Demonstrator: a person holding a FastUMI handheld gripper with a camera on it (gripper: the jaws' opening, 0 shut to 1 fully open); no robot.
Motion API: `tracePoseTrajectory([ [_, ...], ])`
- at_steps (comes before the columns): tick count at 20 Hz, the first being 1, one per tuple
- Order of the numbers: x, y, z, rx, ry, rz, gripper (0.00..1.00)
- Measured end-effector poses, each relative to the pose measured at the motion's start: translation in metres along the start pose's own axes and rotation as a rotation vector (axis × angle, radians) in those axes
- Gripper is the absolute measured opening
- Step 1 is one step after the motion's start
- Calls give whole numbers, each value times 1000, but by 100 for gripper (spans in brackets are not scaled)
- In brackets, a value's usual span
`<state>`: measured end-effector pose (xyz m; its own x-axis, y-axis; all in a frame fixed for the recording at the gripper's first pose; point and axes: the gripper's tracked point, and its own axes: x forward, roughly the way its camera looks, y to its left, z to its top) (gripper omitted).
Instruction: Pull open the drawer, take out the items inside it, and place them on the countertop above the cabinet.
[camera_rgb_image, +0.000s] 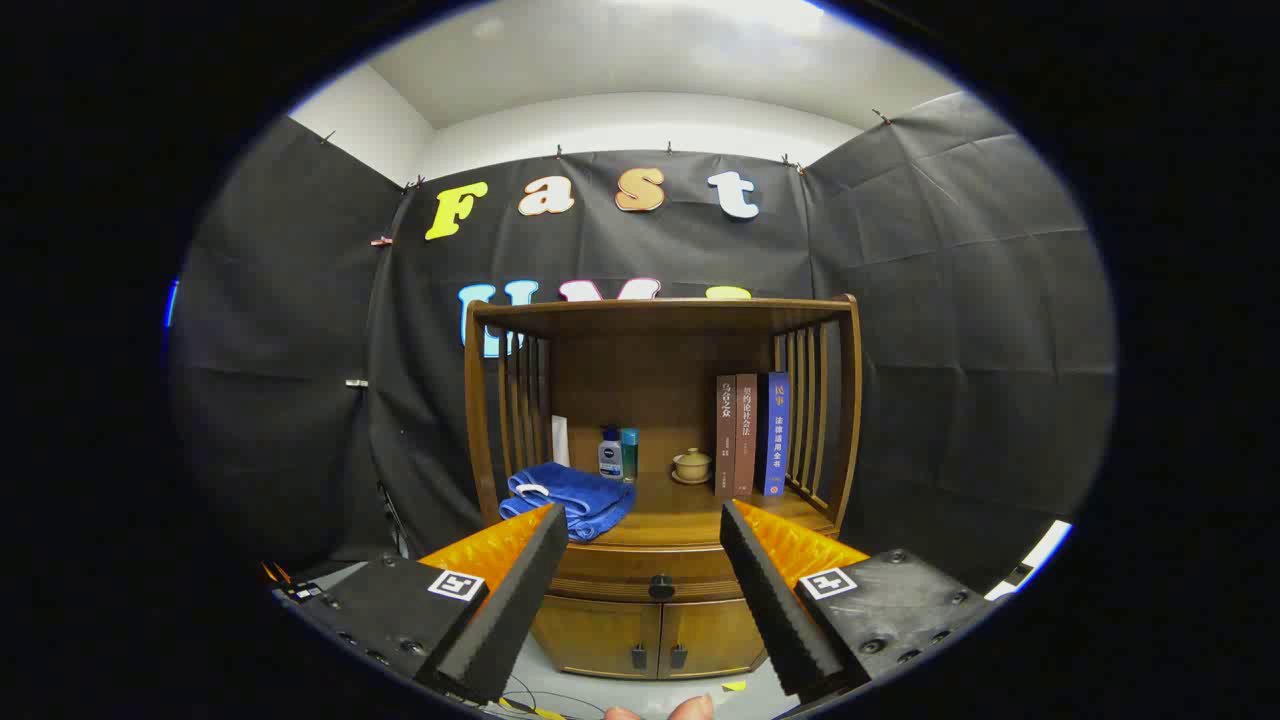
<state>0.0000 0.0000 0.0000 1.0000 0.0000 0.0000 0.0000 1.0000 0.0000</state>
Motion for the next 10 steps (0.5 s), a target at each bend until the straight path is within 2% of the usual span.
tracePoseTrajectory([
  [10, 1, 1, 1, -3, -5, 4, 99],
])
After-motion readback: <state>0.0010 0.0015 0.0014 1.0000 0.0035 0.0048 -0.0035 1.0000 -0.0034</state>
